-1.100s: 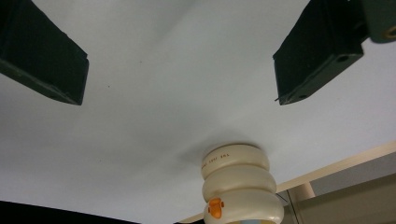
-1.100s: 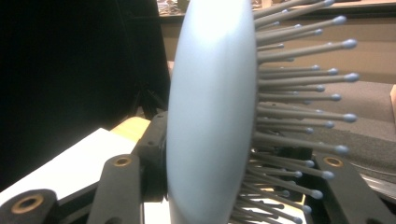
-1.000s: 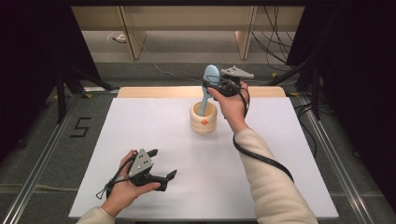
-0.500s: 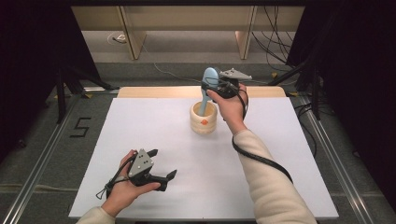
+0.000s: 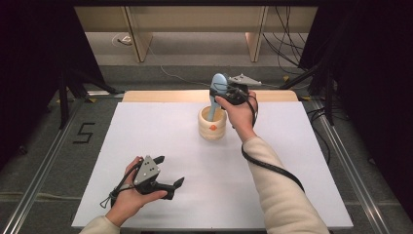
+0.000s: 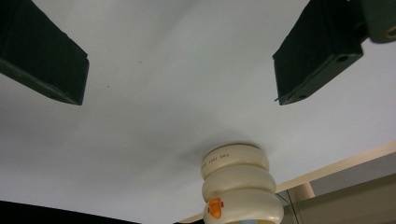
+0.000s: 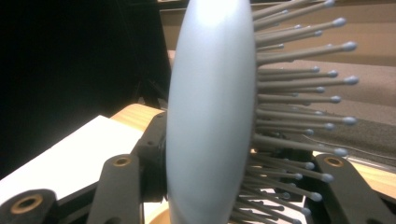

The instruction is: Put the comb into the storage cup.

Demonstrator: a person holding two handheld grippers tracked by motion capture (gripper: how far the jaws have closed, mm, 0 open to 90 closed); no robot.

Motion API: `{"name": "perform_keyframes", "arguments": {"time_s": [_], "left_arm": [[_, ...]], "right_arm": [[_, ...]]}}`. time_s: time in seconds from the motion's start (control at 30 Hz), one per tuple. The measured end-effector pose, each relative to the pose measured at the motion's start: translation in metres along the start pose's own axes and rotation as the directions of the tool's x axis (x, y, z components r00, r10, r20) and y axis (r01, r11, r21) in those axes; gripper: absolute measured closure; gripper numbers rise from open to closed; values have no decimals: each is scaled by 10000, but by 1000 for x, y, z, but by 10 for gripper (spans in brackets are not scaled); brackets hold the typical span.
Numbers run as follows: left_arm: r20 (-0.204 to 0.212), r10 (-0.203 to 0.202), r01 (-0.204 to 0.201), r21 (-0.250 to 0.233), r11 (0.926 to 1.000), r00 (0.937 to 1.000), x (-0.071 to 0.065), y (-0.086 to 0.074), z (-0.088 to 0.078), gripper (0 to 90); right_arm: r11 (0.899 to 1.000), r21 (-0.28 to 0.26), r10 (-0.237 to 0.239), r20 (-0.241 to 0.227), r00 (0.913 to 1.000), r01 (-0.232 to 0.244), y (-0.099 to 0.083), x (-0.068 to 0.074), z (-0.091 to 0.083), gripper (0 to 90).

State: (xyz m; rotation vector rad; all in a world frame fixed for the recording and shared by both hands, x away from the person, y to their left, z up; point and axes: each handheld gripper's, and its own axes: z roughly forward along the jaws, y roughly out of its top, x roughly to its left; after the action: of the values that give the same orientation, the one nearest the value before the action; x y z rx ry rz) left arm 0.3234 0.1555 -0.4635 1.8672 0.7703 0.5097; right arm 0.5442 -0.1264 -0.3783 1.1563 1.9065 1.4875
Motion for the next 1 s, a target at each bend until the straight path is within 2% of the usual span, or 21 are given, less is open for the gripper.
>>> {"name": "perform_keyframes", "arguments": {"time_s": [1.0], "left_arm": [[25, -5, 5, 2, 10000, 10000, 0, 0, 0, 28]], "right_arm": [[9986, 311, 436, -61, 9990, -434, -16, -2, 9, 486]]}}
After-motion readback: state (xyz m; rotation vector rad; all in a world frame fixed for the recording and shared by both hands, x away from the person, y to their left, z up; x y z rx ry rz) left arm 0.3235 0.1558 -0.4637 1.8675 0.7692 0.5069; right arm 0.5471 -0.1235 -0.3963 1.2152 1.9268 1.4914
